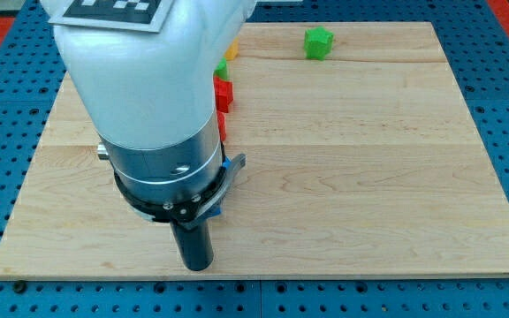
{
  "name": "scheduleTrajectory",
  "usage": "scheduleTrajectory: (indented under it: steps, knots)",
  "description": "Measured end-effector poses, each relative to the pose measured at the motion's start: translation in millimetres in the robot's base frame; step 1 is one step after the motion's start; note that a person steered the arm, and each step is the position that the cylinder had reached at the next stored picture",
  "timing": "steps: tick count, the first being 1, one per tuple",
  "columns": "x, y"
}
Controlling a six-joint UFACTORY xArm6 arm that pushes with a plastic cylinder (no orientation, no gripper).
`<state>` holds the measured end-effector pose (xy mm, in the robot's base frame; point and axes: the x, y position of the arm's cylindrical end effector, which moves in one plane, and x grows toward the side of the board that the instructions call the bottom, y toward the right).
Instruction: Move the arm to the bottom right of the board
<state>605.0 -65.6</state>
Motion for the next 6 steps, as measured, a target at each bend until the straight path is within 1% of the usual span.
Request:
scheduleTrajectory:
  steps: [1, 3, 4, 5, 6]
  knots:
    - [0, 28]
    - [-8, 257]
    - [-14, 347]
    - [-14, 362]
    - [-14, 362]
